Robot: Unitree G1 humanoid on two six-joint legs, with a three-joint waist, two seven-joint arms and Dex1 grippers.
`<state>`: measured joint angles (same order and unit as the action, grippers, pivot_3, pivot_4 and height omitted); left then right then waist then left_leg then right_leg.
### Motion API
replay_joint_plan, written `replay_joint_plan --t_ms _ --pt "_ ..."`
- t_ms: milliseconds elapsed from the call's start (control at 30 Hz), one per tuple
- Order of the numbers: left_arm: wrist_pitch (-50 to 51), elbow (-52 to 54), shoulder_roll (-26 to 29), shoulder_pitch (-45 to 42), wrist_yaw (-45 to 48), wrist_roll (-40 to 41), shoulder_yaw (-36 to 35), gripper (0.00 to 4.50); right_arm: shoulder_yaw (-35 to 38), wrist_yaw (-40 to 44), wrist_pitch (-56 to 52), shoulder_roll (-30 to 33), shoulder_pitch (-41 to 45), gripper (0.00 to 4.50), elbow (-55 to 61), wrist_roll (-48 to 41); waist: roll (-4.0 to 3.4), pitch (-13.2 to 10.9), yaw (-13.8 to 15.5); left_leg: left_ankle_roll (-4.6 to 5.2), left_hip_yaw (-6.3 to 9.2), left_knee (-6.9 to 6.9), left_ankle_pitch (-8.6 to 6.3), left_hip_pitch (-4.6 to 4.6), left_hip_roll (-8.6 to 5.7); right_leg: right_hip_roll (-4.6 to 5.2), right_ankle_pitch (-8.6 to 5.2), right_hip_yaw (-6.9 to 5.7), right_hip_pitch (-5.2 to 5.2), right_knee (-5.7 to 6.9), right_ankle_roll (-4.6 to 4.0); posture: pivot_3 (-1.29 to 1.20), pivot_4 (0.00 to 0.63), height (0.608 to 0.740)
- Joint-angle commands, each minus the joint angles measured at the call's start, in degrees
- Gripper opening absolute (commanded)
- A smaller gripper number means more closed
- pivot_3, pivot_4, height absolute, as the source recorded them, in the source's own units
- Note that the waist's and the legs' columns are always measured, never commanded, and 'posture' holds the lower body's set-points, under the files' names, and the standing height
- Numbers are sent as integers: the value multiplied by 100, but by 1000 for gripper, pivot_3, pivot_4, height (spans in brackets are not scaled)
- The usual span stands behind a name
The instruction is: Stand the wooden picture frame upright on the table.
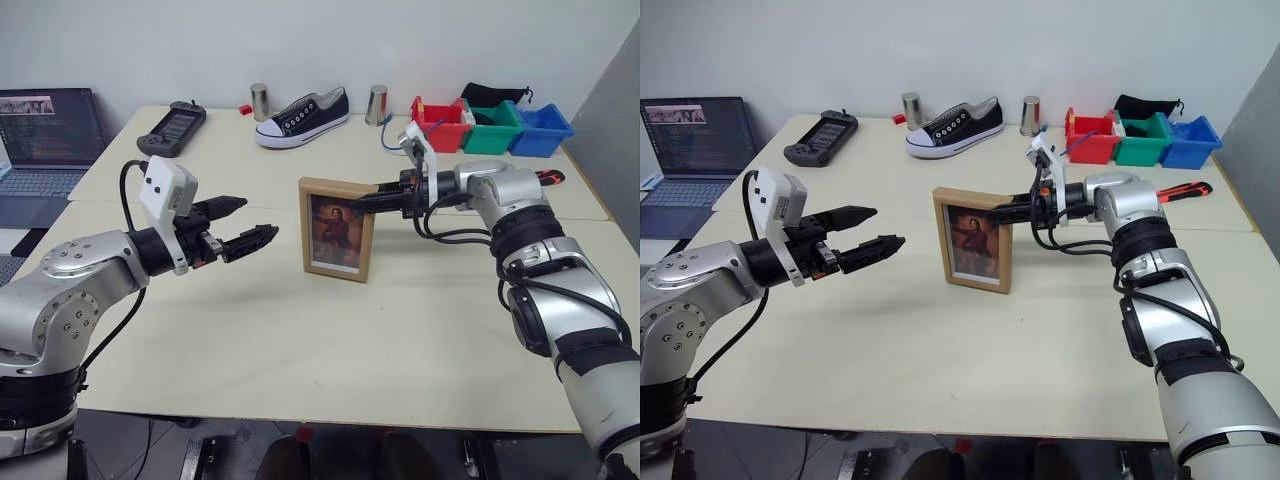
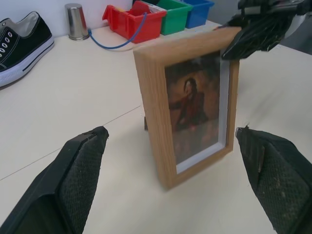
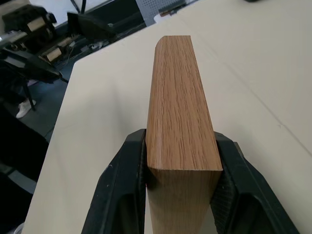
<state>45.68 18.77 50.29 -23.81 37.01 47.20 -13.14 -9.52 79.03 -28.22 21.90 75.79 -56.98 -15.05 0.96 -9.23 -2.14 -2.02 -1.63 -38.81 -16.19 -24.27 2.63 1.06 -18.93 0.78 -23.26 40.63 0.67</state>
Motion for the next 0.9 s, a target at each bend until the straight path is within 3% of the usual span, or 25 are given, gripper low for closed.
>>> replay_joint_plan --t_ms 33,567,633,900 --pt "-20 297 -66 124 3 -29 -98 4500 99 77 341 -100 289 1294 -215 203 0 0 -20 0 1 0 0 0 1 0 0 0 0 1 0 0 150 740" --pt "56 388 -187 147 22 -80 54 4500 574 46 61 -267 572 1294 -1198 399 0 0 -100 -1 2 -2 0 3 2 -1 0 -1 -2 17 0 0 150 740" --pt "63 386 -176 120 30 -91 74 4500 621 -3 40 -270 565 1997 -1269 428 0 0 -97 -1 4 -2 0 3 2 -1 0 -3 -2 18 0 0 150 740" --pt "90 391 -162 84 54 -117 79 4500 699 -10 90 -170 512 3824 -1349 619 0 0 -105 -1 2 -3 1 3 2 -2 0 -1 -2 19 0 0 150 740"
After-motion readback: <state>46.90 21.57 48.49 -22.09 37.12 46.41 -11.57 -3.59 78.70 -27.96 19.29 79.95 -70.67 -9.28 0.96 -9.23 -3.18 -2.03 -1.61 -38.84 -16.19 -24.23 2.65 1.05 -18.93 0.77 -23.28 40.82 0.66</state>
